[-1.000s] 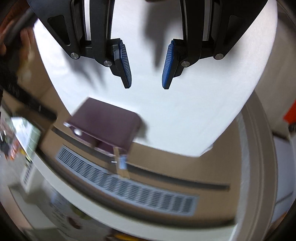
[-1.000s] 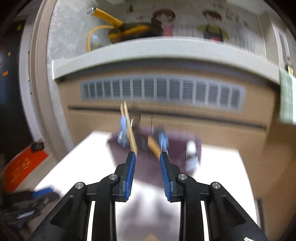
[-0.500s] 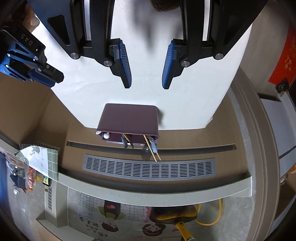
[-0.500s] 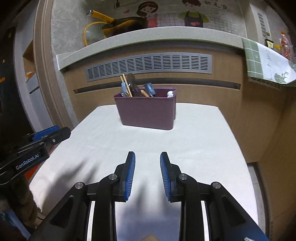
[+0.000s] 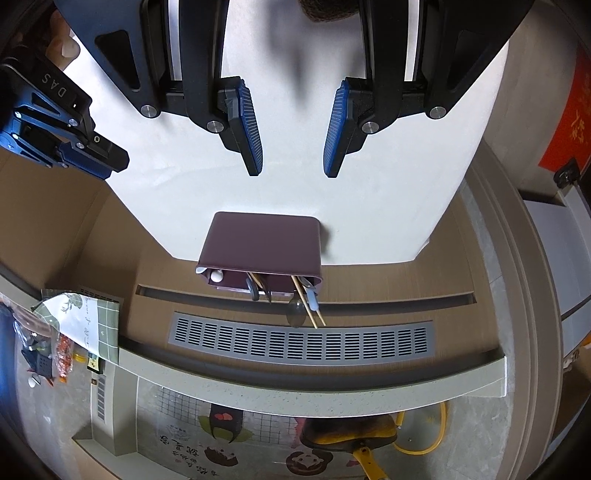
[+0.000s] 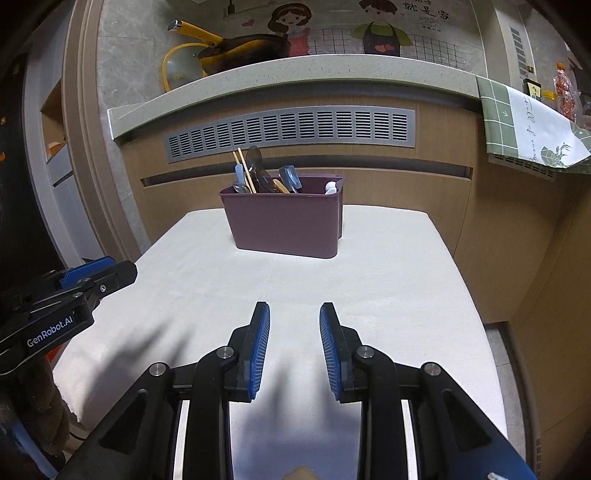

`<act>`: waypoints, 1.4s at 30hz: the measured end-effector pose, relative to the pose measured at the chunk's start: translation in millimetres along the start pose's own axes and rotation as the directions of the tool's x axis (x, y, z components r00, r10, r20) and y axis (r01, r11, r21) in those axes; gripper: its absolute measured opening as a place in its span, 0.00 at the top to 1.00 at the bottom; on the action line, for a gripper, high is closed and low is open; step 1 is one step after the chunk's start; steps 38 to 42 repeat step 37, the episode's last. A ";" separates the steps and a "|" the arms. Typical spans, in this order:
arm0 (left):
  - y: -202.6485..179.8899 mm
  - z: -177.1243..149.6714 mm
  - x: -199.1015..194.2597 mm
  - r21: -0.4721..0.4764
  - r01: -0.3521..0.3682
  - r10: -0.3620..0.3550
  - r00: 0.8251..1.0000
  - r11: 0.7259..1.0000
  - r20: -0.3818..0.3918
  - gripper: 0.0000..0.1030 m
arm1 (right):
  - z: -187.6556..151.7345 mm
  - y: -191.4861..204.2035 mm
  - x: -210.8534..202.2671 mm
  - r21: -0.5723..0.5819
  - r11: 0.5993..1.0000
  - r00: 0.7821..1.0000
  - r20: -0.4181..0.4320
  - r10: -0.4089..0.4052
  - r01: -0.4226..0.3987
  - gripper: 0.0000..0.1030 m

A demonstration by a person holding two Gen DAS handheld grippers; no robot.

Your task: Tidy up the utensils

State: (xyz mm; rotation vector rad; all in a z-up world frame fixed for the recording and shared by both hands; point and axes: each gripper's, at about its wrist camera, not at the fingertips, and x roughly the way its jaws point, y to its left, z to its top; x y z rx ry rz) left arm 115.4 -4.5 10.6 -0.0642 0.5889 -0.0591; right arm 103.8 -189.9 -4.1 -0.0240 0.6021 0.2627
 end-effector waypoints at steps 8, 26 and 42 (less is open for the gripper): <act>0.8 -0.7 0.3 0.000 0.000 0.000 1.000 1.000 -0.002 0.66 | 0.3 1.5 -0.9 -0.016 1.000 1.000 0.004 -0.010 0.010 0.75; -1.0 -3.0 -1.4 0.000 0.002 -0.002 1.000 1.000 -0.006 0.66 | -0.5 -0.6 0.7 -0.013 1.000 1.000 -0.006 -0.012 0.012 0.73; 8.1 -6.9 3.7 -0.004 0.003 -0.003 1.000 1.000 -0.013 0.66 | 0.0 -2.1 1.8 -0.015 0.999 1.000 -0.010 -0.030 0.030 0.71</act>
